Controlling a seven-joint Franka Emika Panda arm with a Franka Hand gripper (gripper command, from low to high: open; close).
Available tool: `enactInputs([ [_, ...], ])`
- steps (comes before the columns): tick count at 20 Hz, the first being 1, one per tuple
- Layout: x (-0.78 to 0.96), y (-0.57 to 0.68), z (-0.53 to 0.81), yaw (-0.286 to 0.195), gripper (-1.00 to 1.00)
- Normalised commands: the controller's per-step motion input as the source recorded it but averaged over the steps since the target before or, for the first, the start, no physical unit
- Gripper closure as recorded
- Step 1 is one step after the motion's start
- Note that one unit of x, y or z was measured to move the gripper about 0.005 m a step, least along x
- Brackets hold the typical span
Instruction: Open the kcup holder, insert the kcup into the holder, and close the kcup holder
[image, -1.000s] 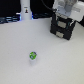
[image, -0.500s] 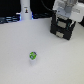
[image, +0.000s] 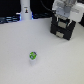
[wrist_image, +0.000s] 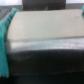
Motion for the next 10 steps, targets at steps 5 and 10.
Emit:
enactInputs([
  [5,0.24,-0.08,0.07,-0.018,1.00],
  [10,0.18,-0.18,0.06,-0.006,1.00],
])
